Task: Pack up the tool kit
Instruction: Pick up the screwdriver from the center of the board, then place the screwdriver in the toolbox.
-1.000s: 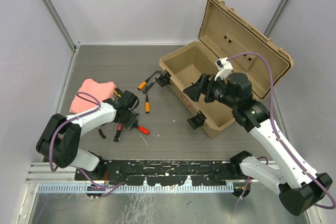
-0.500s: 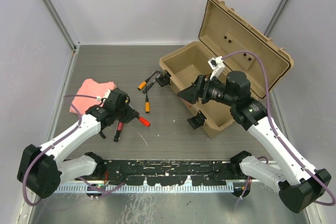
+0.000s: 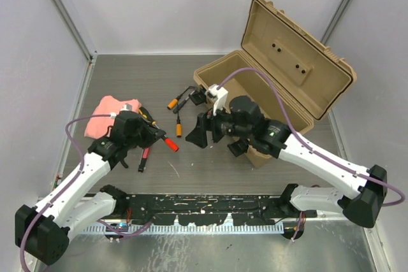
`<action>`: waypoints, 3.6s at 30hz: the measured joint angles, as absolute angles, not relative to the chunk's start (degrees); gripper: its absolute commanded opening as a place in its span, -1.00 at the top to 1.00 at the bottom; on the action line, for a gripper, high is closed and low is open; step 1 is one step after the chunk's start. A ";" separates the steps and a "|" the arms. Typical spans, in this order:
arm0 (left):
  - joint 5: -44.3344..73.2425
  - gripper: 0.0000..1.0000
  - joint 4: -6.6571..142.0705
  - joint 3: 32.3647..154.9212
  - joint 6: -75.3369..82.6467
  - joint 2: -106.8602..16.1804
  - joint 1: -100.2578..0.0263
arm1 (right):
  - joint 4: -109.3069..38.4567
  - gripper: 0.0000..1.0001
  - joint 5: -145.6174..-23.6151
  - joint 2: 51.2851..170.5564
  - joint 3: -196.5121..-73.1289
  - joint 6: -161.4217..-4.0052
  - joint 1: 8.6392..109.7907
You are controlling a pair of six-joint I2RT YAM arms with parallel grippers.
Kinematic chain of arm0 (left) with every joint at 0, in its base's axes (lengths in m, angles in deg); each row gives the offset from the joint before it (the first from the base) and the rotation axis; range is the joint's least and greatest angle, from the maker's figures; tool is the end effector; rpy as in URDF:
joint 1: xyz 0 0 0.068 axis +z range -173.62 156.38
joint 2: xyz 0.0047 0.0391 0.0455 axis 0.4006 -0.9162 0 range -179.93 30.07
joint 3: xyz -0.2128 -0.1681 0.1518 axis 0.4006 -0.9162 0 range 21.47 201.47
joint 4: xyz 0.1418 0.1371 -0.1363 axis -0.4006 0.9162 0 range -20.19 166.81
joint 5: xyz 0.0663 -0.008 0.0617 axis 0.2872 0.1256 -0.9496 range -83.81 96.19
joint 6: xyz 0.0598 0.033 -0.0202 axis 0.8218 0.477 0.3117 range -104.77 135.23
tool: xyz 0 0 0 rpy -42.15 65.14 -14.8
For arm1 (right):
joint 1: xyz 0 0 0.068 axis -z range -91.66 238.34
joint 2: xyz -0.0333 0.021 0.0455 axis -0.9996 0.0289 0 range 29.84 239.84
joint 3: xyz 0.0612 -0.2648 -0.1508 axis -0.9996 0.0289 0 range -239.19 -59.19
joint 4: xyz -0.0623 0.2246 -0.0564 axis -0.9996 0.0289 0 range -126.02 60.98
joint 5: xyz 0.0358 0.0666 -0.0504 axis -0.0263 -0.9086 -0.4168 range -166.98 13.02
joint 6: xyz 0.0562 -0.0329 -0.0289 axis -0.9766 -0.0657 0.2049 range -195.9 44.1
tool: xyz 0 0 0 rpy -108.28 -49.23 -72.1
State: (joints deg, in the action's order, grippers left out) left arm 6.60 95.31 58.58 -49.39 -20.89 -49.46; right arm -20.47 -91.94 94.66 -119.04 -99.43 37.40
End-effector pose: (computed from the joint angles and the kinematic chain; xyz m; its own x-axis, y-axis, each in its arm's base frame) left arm 0.1449 -0.0706 0.2700 -0.6429 -0.6925 -0.3273 -0.3266 0.6344 -0.7006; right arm 0.1392 0.1956 0.3826 -0.5629 -0.0814 -0.8225 -0.7393 0.4947 0.4569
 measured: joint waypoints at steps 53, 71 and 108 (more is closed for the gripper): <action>21.88 1.00 94.89 57.33 -48.10 -7.54 -47.47 | -33.56 0.15 -82.17 113.93 -120.09 -110.49 26.91; 21.11 -0.60 101.97 66.38 -36.01 -13.05 -47.47 | -33.54 0.99 -83.54 114.13 -121.66 -110.38 27.07; 4.67 -0.96 123.13 66.99 -26.26 -9.70 -47.47 | 3.11 0.97 -63.24 111.46 -129.18 -72.96 59.96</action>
State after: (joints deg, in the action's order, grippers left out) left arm 4.67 123.13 66.99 -26.26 -9.70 -47.47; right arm 3.11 -63.24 111.46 -129.18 -72.96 59.96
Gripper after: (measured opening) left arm 0.980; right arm 0.301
